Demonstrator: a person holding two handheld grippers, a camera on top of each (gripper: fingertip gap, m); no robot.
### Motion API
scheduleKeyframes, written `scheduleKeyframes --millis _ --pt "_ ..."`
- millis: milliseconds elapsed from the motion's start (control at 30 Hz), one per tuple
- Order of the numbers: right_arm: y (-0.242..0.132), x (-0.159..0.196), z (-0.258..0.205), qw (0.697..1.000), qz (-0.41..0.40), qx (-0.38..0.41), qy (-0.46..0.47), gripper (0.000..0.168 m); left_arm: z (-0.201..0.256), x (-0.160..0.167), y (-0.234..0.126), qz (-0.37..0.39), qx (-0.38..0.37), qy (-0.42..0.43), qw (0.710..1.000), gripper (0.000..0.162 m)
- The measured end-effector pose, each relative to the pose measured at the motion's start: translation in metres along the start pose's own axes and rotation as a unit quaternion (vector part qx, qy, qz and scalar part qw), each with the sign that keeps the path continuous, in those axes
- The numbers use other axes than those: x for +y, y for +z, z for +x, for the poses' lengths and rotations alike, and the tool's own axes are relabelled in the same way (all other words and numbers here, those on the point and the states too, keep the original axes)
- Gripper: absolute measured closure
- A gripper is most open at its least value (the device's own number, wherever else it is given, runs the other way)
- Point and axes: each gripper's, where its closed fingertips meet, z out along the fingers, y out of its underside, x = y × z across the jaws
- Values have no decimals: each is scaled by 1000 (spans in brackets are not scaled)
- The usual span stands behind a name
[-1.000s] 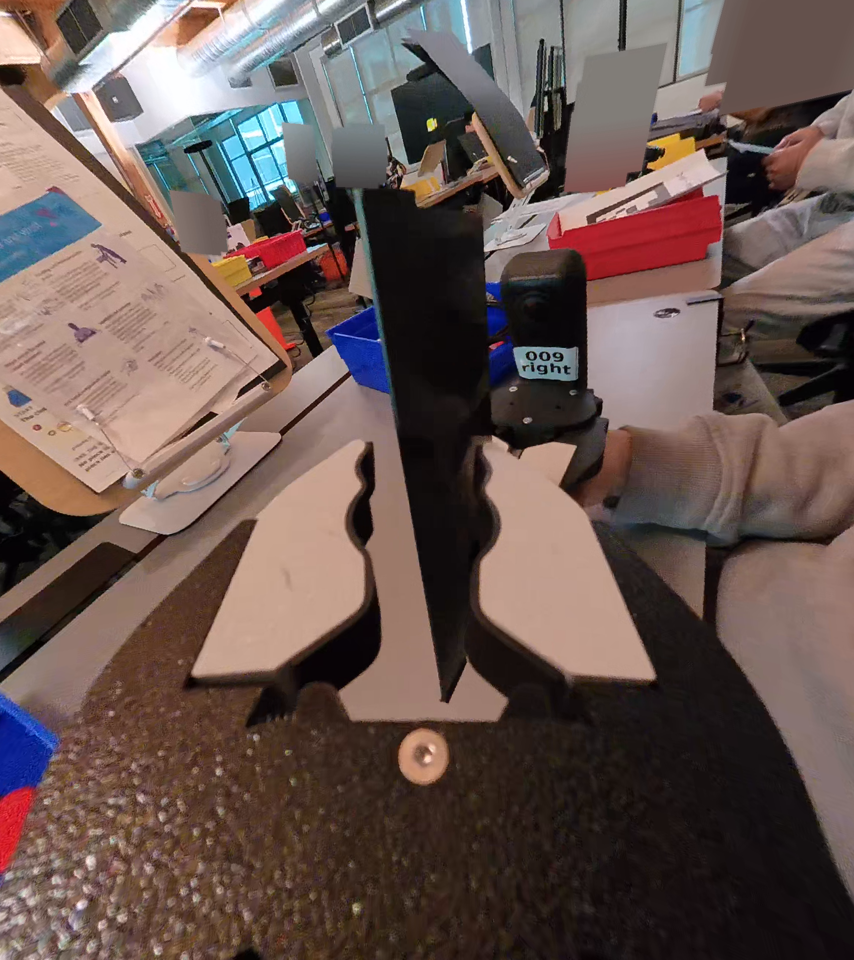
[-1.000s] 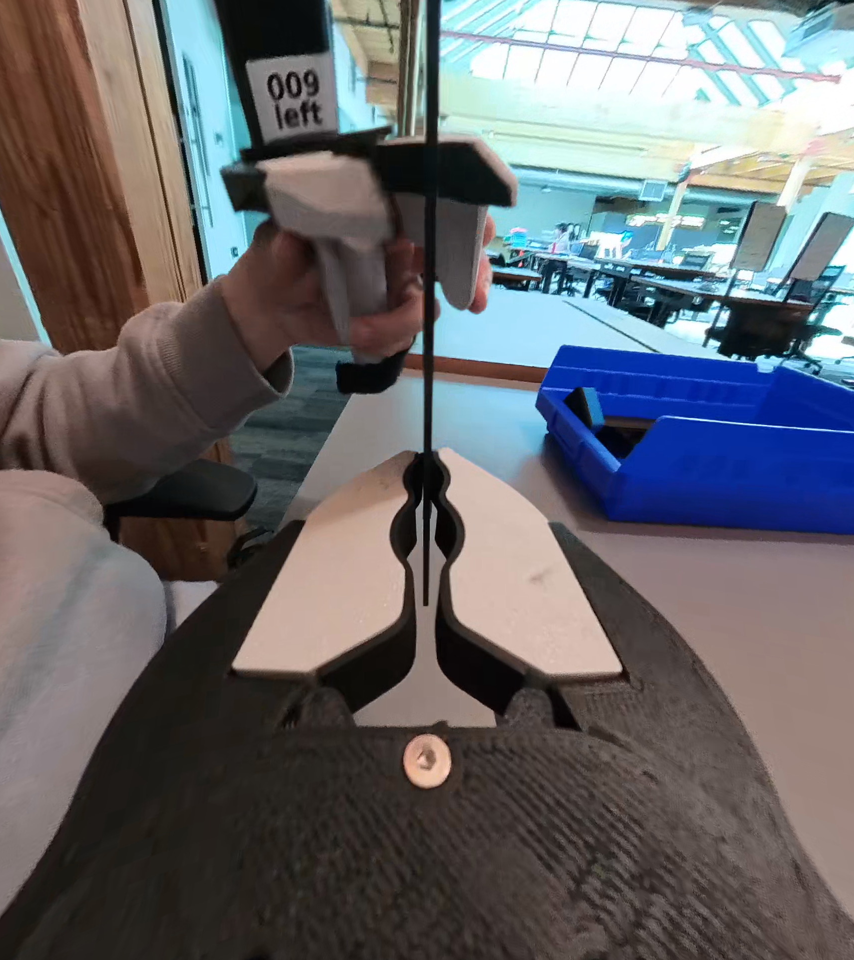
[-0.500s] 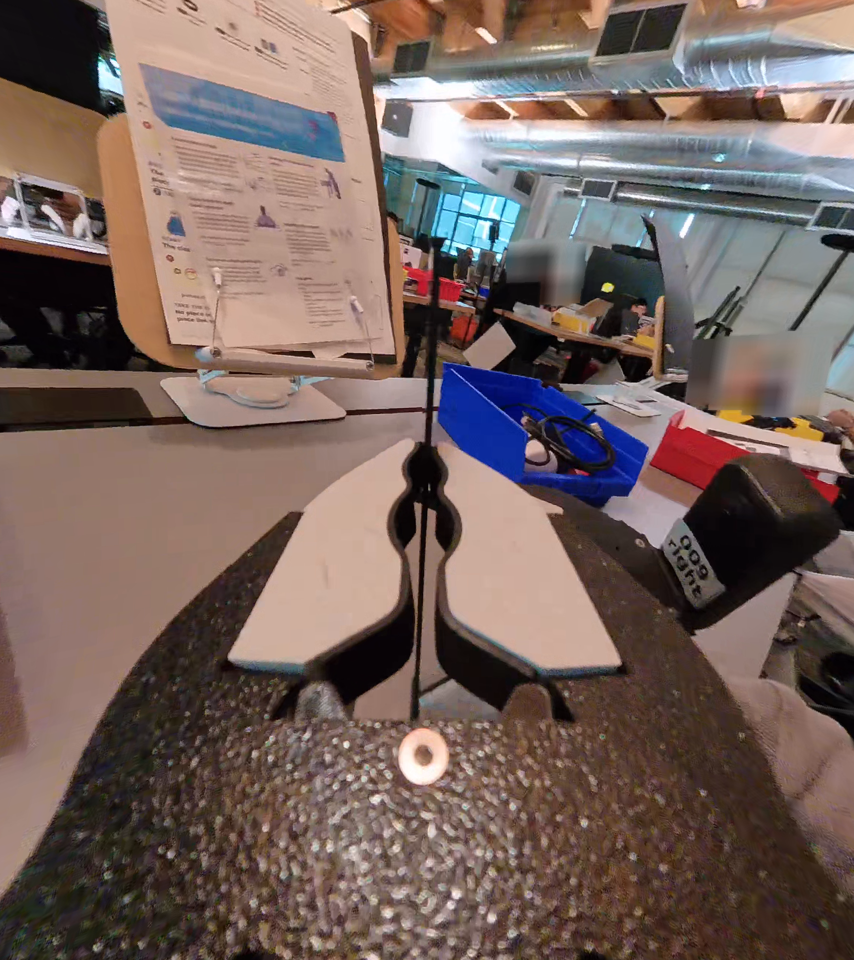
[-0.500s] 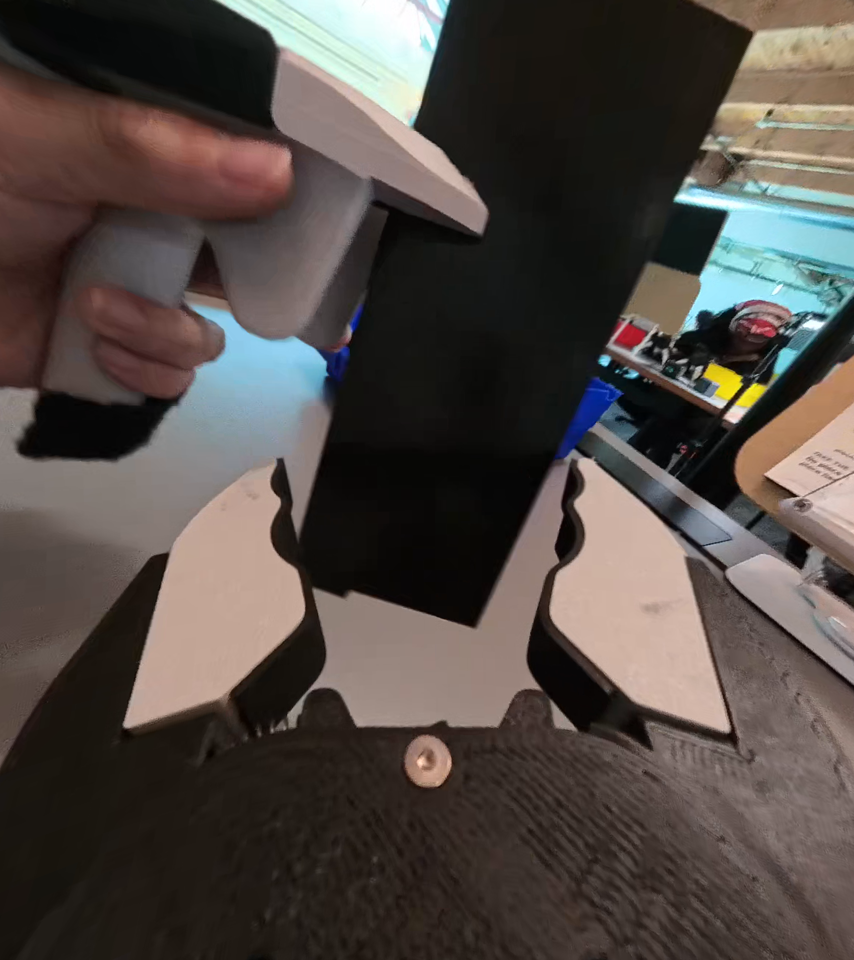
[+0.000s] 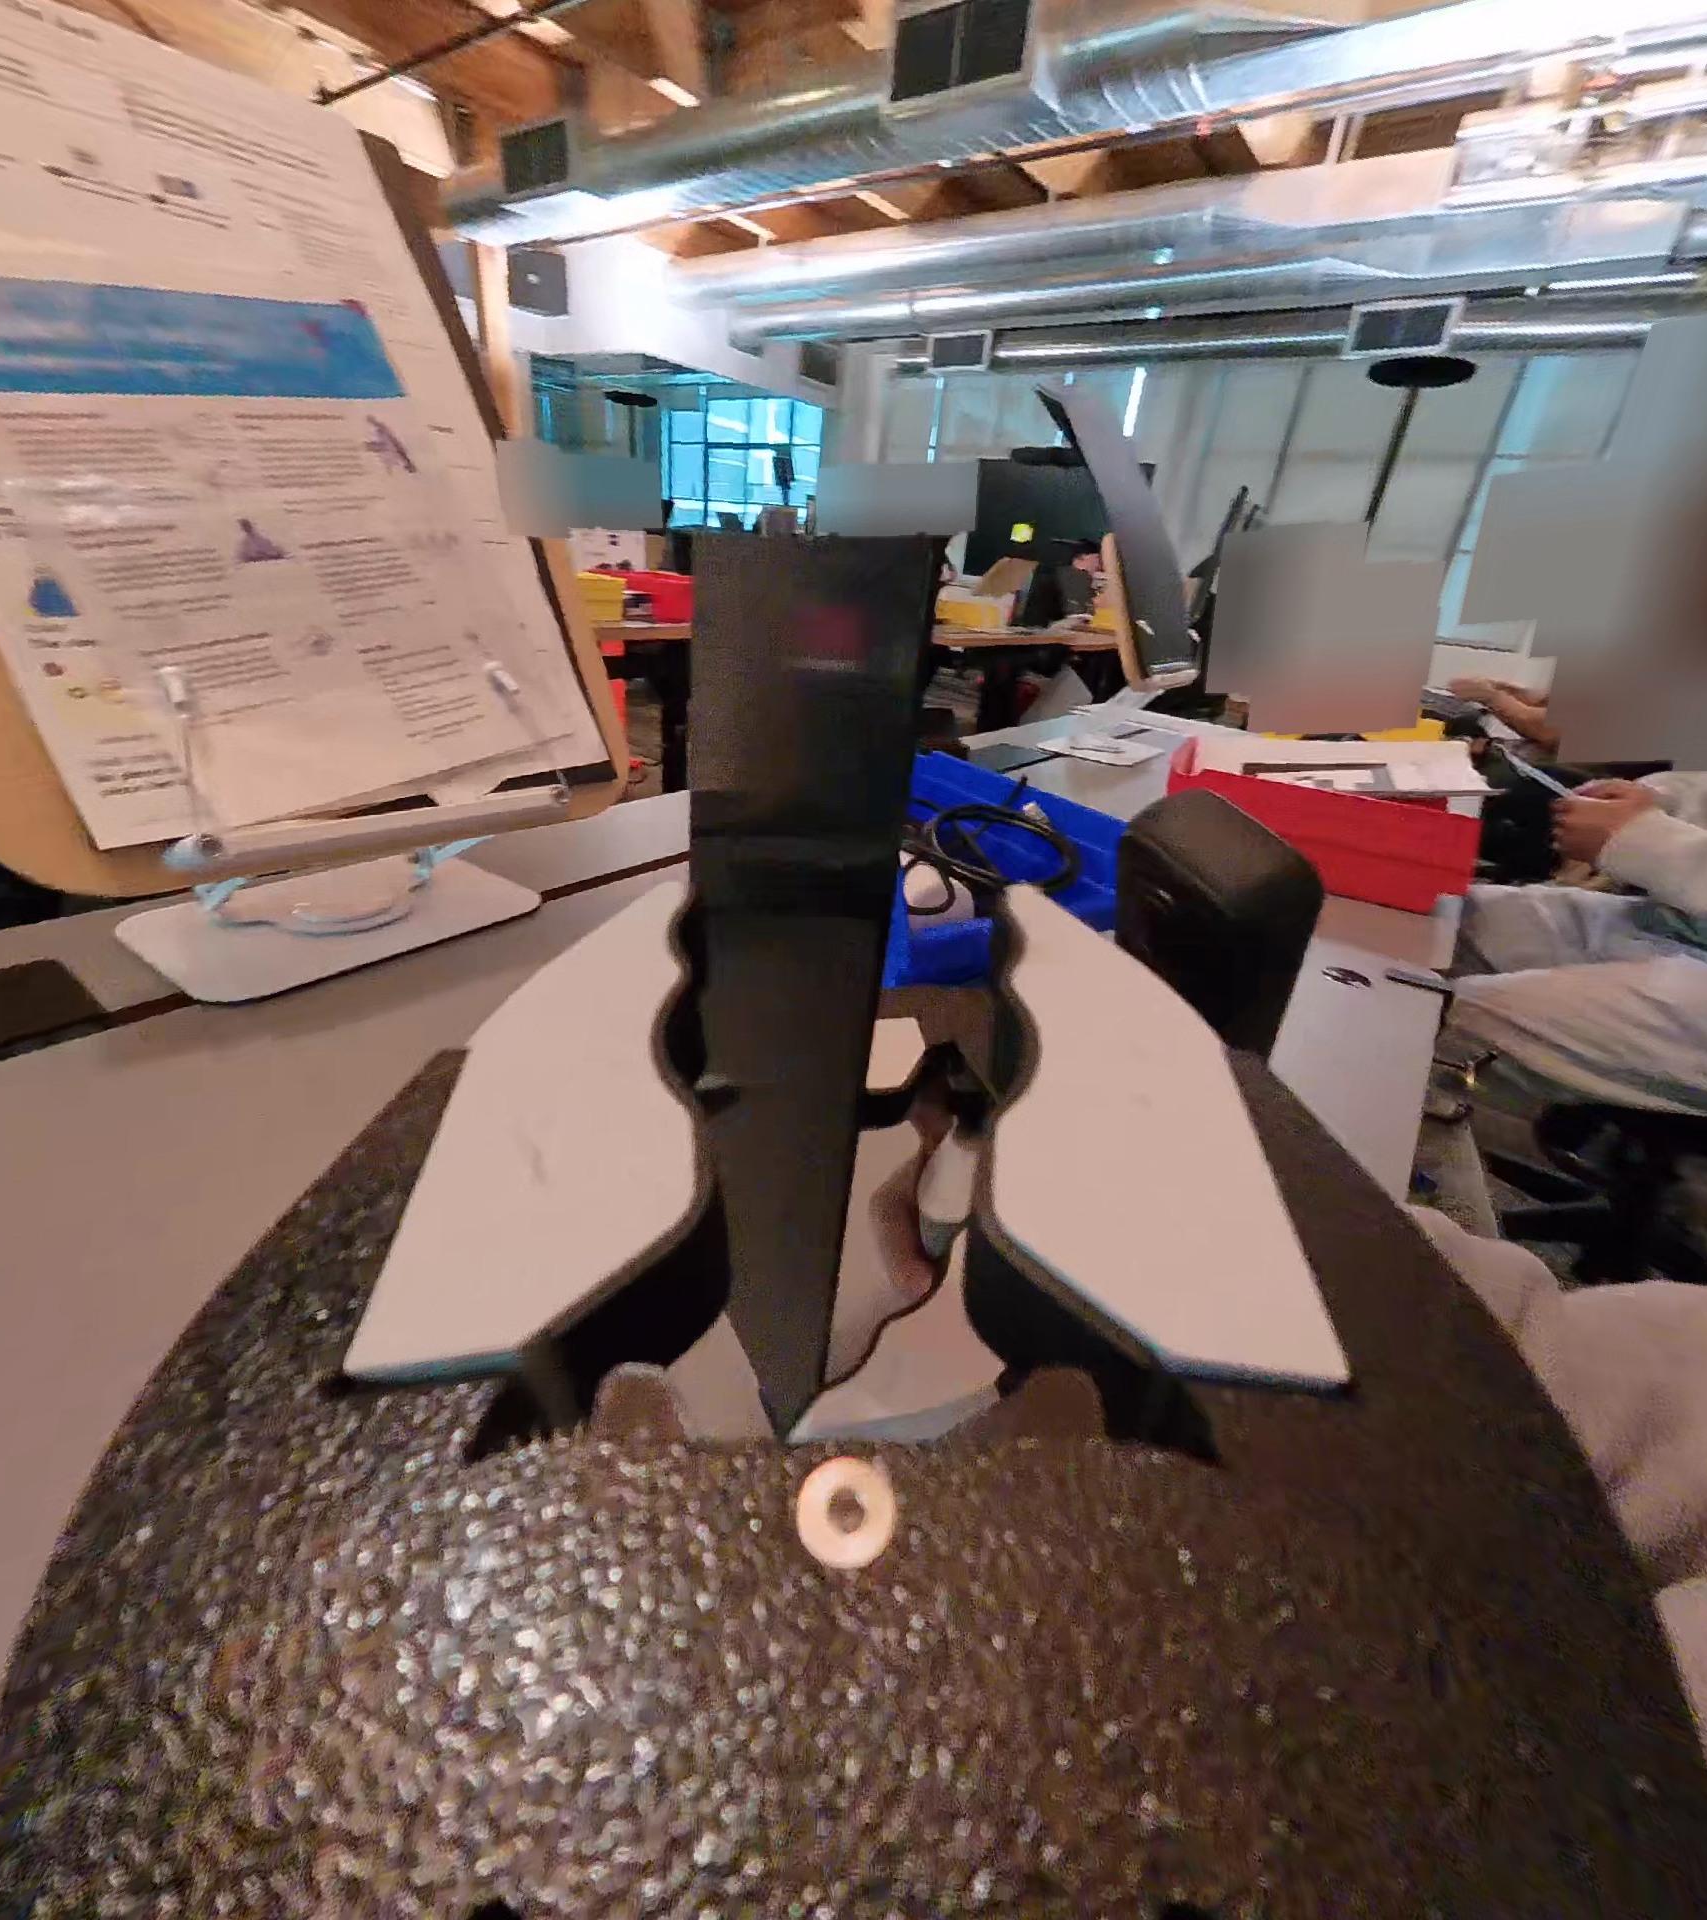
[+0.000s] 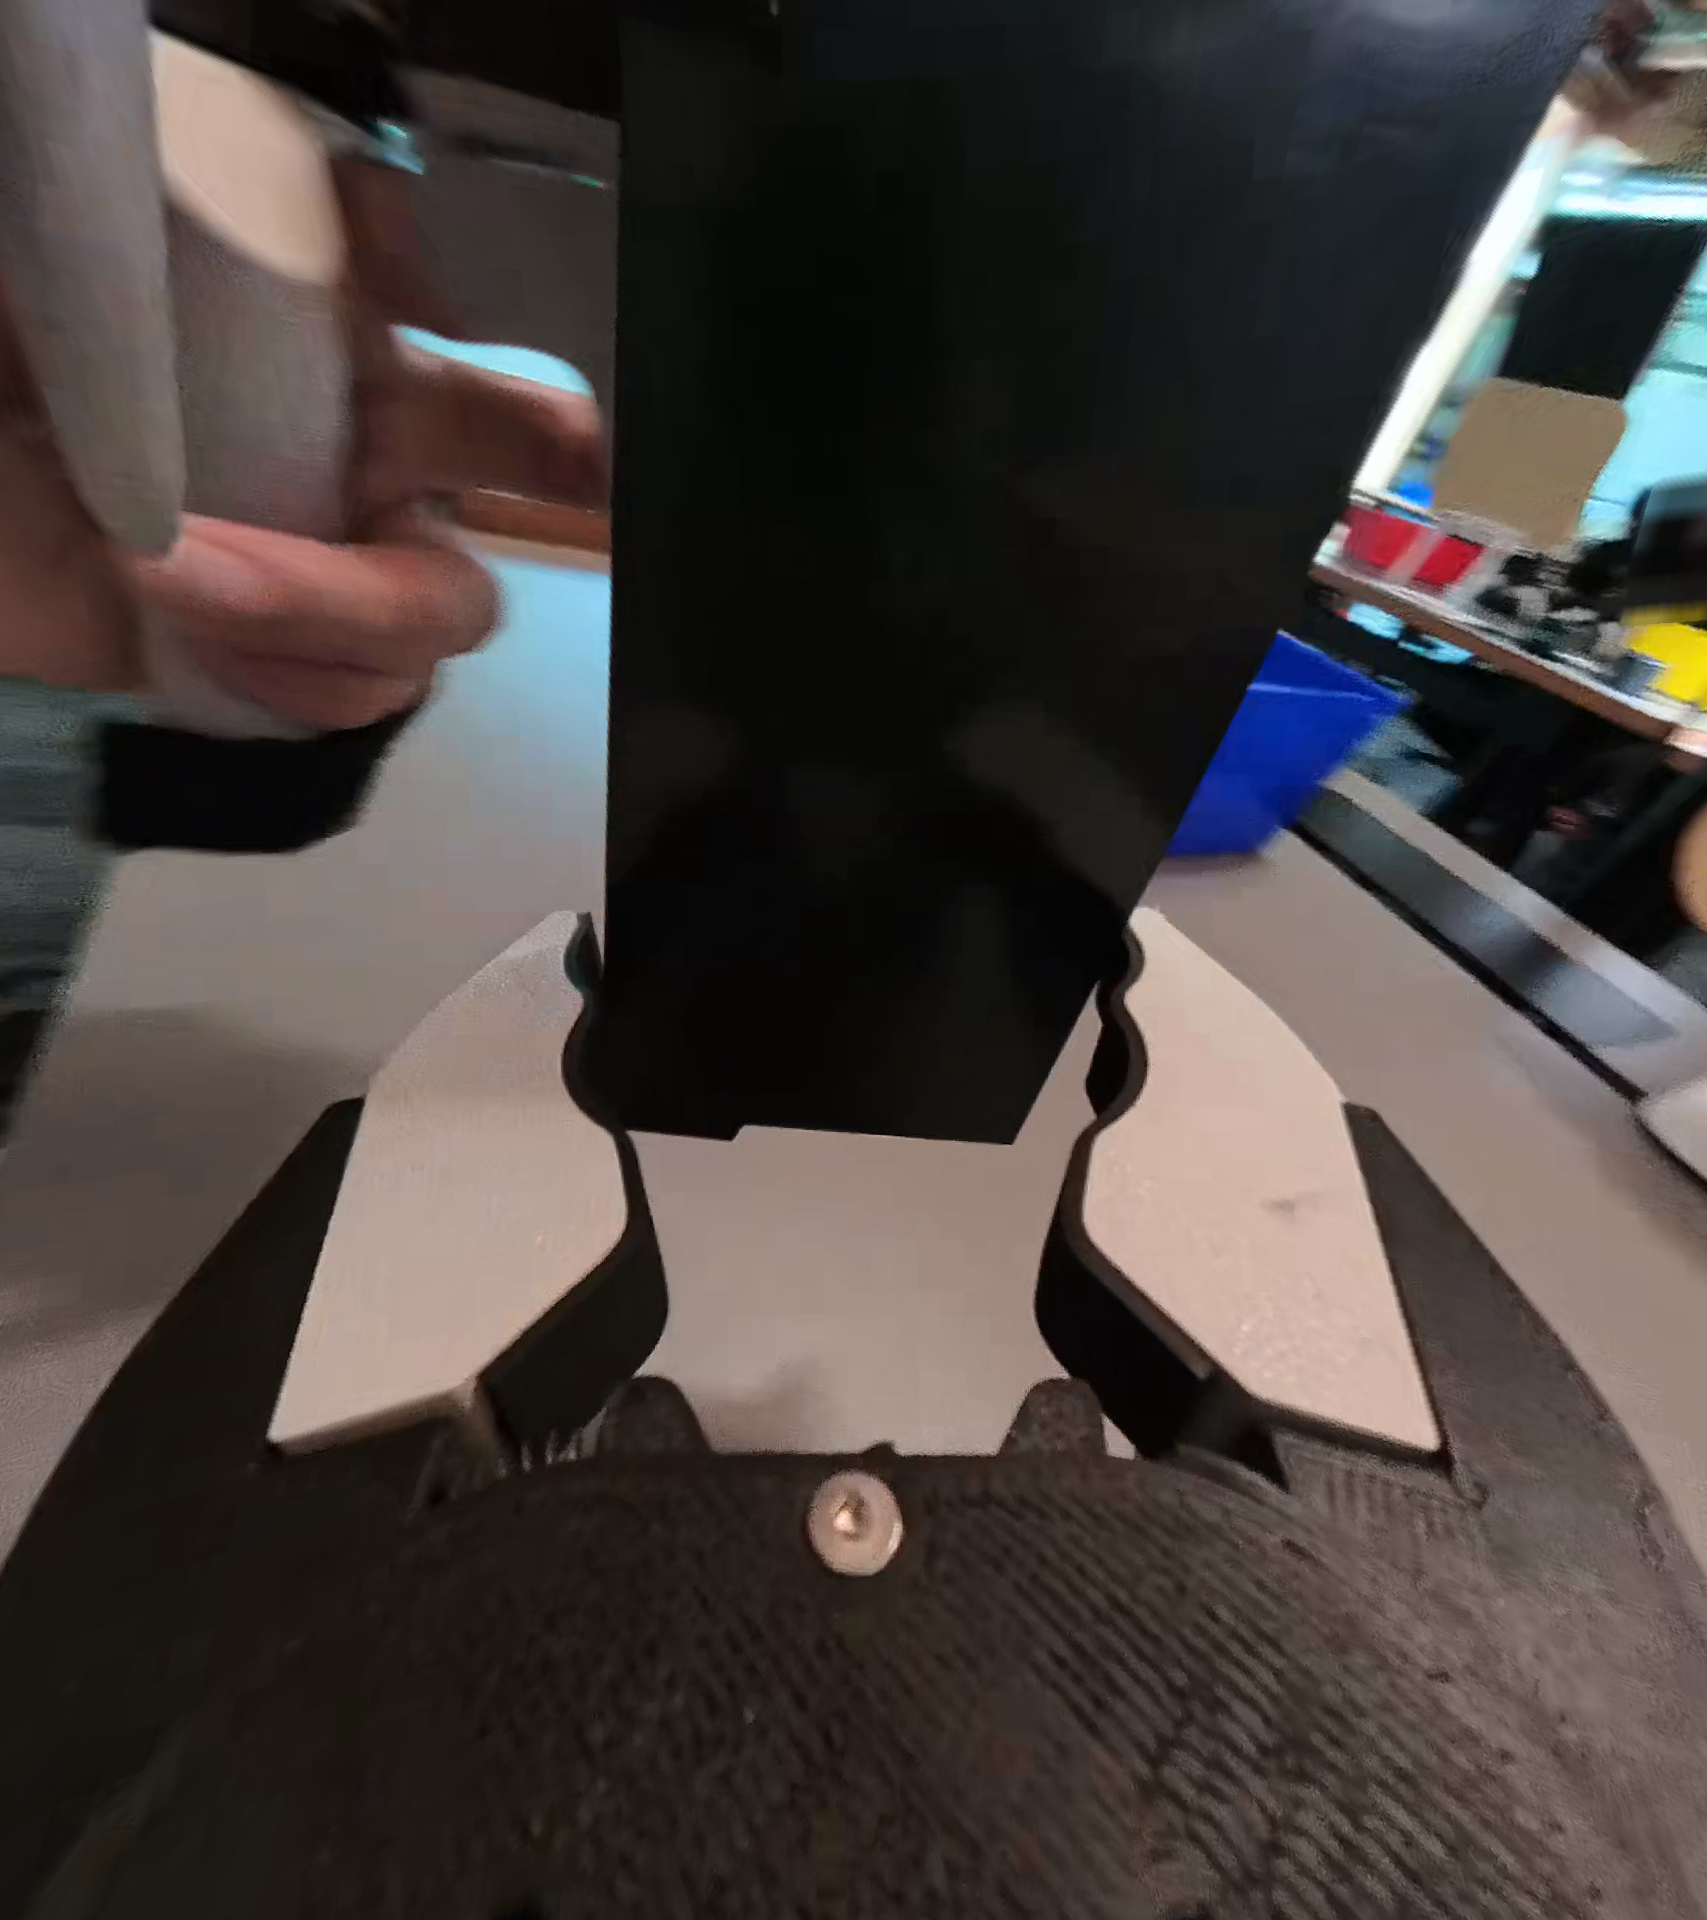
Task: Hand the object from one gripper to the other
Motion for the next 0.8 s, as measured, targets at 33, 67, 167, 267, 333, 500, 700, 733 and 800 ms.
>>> scheduleKeyframes --millis 33,67,167,267,333,500,700,733,800 --pt "-1 -4 -10 999 13 -34 9 77 3 -3 -2 -4 20 11 1000 94" --pt "-2 -8 -21 997 23 -69 20 77 8 -6 -7 -9 44 27 999 83" --pt "-6 -14 -52 985 37 -163 28 77 18 -2 -21 -52 108 76 990 64" --pt "-9 -14 -69 977 38 -210 15 77 27 5 -37 -90 174 67 978 48" --pt "-8 -10 -73 977 26 -213 -4 77 23 0 -42 -74 174 76 979 52" --pt "-8 -5 -79 972 13 -233 -9 77 18 -5 -49 -50 183 71 979 75" --pt "1 -5 -46 993 25 -113 -23 80 -4 -7 -35 -51 95 91 990 77" --pt "-1 -10 -42 994 39 -101 -25 75 -8 -8 -33 -52 75 99 991 77" --pt "-4 -18 -38 993 67 -94 -9 73 -9 -12 -31 -43 50 138 988 76"
